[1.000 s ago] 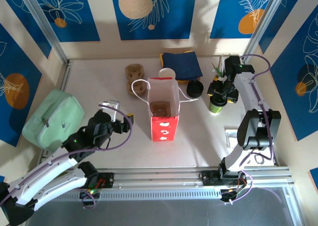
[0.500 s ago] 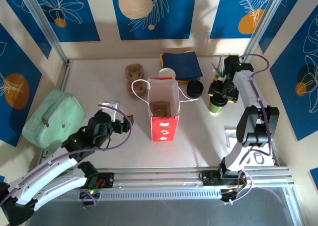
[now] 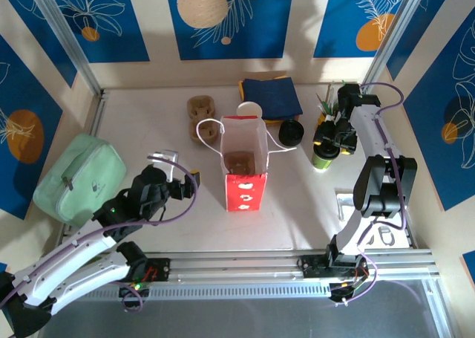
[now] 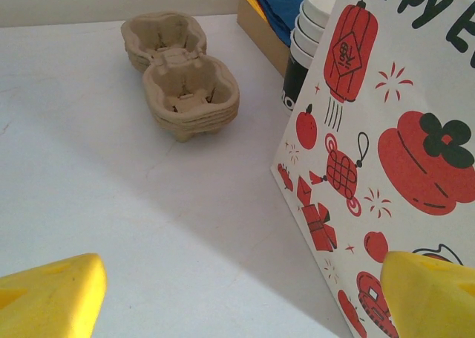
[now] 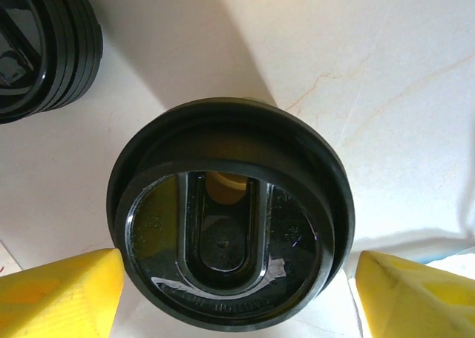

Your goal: Pack the takeout coffee

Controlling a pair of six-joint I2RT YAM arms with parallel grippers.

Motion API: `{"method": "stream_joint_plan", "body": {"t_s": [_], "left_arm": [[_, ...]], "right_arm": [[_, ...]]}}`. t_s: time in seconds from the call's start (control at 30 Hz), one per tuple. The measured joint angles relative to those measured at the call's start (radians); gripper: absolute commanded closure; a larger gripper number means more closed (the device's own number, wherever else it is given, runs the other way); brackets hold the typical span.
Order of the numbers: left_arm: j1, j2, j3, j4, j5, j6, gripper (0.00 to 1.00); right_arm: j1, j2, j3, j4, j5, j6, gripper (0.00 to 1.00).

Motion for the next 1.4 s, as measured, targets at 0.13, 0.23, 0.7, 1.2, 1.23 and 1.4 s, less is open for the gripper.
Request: {"method": "stream_joint_plan", "body": {"t_s": [0.13, 0.23, 0.7, 1.2, 1.23, 1.4], "left_arm": [[0.0, 0.0, 0.0, -0.006, 0.0, 0.0, 0.05], [0.0, 0.0, 0.0, -0.008, 0.0, -0.001, 0.05], [0.0, 0.0, 0.0, -0.021, 0.0, -0.018, 0.05], [0.0, 0.0, 0.0, -0.021, 0.001, -0.019, 0.05], [0.0, 0.0, 0.0, -0.021, 0.001, -0.02, 0.05], [0.0, 0.002, 0.0, -0.021, 0.003, -0.026, 0.05]], "right_arm": [[0.0, 0.003, 0.014, 0.0, -0.007, 0.0, 0.17], [0.002, 0.004, 0.019, 0.0, -0.007, 0.0, 0.17], [0.003, 0.043, 0.019, 0.0, -0.007, -0.003, 0.22], [0.003, 0.076, 0.063, -0.042, -0.006, -0.003, 0.21], [0.003, 0.076, 0.063, -0.045, -0.007, -0.004, 0.21], [0.003, 0.076, 0.064, -0.056, -0.011, -0.022, 0.22]]}}
